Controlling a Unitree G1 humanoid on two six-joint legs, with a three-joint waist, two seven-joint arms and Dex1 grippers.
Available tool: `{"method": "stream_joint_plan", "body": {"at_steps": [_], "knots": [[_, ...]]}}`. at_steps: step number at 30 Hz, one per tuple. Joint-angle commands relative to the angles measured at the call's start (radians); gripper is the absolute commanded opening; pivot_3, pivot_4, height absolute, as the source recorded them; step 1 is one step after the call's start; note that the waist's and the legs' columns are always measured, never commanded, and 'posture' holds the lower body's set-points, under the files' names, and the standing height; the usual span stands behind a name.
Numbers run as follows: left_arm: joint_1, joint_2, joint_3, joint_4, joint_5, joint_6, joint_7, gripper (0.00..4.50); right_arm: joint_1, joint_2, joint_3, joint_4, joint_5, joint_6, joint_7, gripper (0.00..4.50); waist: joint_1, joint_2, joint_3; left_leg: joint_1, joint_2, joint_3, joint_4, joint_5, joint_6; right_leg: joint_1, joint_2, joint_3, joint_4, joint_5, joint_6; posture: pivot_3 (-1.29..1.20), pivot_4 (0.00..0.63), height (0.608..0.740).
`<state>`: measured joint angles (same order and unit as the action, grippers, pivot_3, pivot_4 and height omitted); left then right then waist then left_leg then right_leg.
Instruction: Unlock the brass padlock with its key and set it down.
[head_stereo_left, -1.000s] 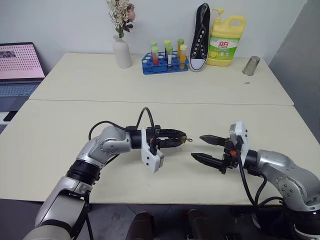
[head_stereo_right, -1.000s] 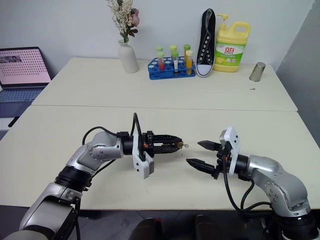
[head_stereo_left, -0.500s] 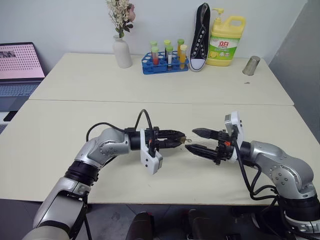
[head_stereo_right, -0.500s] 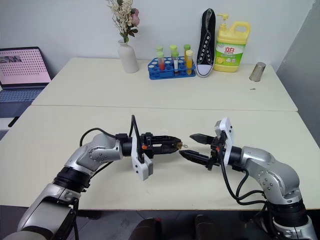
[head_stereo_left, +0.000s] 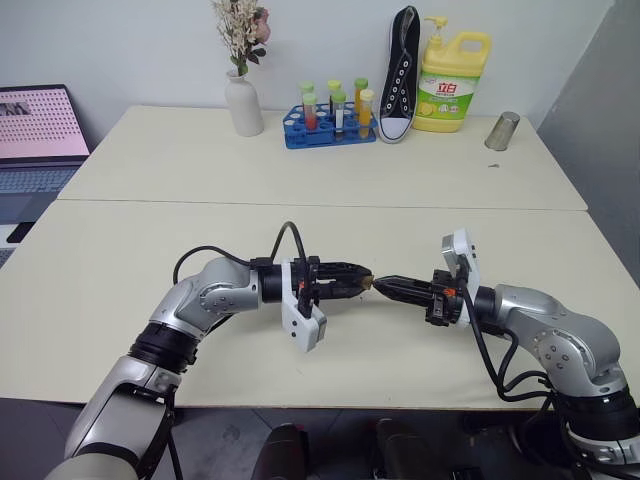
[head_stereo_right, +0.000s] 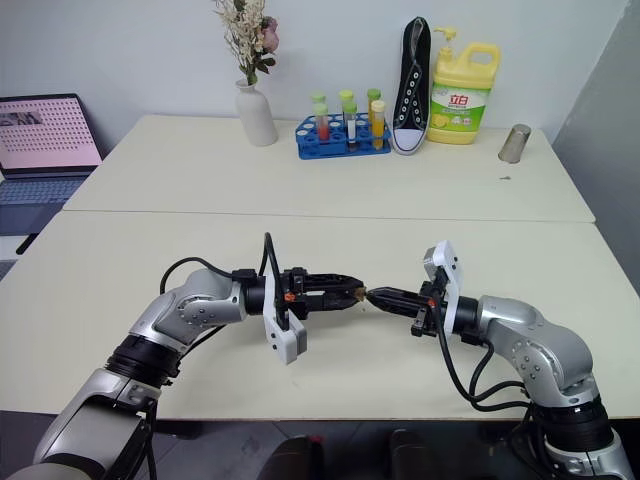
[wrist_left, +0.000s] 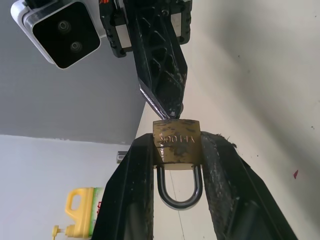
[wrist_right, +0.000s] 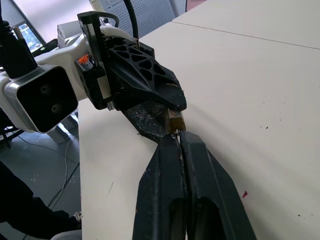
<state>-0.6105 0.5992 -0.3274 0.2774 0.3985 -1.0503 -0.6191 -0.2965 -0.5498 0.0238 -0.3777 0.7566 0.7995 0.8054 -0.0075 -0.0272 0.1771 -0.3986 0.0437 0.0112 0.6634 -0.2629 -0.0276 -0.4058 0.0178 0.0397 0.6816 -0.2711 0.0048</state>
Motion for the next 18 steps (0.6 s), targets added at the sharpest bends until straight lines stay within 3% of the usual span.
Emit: {"method": "stream_joint_plan", "body": {"at_steps": [1,8,18], "knots": [[0.001,0.006,0.004,-0.034,-0.006,0.008,0.022,0.97,-0.027,-0.011,-0.008,-0.014,0.014,-0.001,0.021,0.0,0.0,0.0,0.0,0.0,0.0,0.0,0.0,0.0,0.0,0.0,0.0,0.0,0.0,0.0,0.0,0.0,0.15,0.74],[0.009,0.008,-0.001,-0.039,0.022,-0.006,0.041,0.97,-0.075,-0.023,-0.017,0.019,0.056,0.075,0.035,0.0,0.0,0.0,0.0,0.0,0.0,0.0,0.0,0.0,0.0,0.0,0.0,0.0,0.0,0.0,0.0,0.0,0.15,0.74],[-0.007,0.014,-0.002,-0.003,0.127,-0.069,0.128,0.97,-0.285,-0.024,-0.089,0.228,0.244,0.447,-0.026,0.0,0.002,0.0,0.0,0.0,0.001,0.0,0.0,0.0,0.0,0.0,-0.001,-0.001,0.0,0.0,0.0,0.0,0.15,0.74]]}}
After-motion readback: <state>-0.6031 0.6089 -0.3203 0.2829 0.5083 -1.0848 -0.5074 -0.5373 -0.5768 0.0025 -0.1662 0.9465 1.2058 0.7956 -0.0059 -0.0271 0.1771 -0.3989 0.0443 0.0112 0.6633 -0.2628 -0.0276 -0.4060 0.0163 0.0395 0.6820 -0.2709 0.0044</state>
